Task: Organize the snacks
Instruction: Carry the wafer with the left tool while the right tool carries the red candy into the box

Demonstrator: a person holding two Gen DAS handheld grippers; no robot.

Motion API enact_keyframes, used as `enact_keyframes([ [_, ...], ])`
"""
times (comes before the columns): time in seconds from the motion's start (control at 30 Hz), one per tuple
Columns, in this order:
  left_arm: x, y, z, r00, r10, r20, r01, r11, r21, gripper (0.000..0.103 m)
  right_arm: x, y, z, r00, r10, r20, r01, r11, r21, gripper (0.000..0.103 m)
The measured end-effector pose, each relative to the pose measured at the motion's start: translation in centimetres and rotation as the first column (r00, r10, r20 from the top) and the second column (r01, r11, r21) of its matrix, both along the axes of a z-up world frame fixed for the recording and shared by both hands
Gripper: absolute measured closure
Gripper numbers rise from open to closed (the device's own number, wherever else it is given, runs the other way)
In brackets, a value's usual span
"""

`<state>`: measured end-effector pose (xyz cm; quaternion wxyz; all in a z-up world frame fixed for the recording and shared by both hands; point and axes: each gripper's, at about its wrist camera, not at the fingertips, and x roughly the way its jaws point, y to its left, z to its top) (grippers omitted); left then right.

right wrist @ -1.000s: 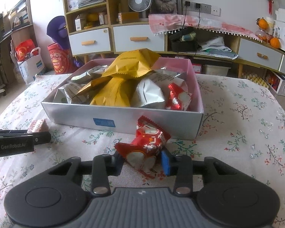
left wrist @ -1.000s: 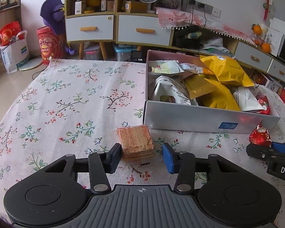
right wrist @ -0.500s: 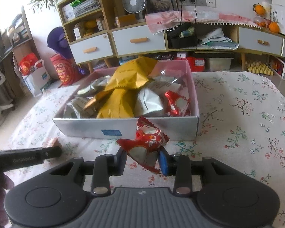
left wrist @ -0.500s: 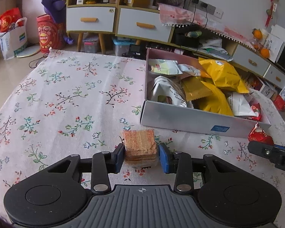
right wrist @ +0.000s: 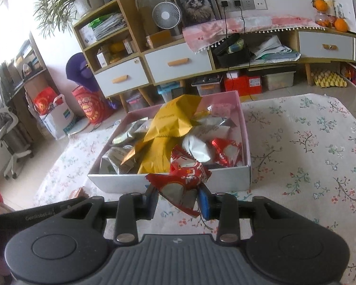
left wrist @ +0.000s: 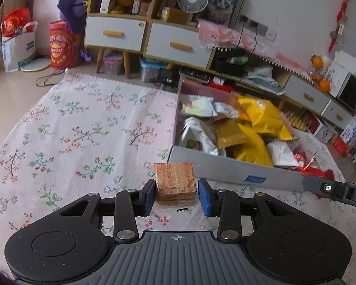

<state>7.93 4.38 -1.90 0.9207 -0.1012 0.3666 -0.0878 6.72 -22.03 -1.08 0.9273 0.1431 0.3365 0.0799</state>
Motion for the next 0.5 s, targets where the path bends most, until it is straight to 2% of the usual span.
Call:
enact_keyframes([
  [0.2,0.6,-1.1,1.2,0.999,-0.006,0.044,0.007,1.0,-0.017,0.068,1.0,-0.4,0.1,1.0,-0.016,-0.002,0.016,0.999,0.034,0.084],
  [0.4,3.3,-2.6,2.5,0.997,-0.021,0.07,0.021,1.0,0.004,0.068,3.5,-0.9,0.8,1.0,-0.011,-0.022,0.013,0.996,0.091,0.084],
  [0.5,4.8,-3.5,2.2,0.996,-0.045,0.082,0.046,0.999,-0.008,0.068,4.4,-0.8,0.4,1.0,0.0,-0.013,0.001,0.995,0.103,0.084],
])
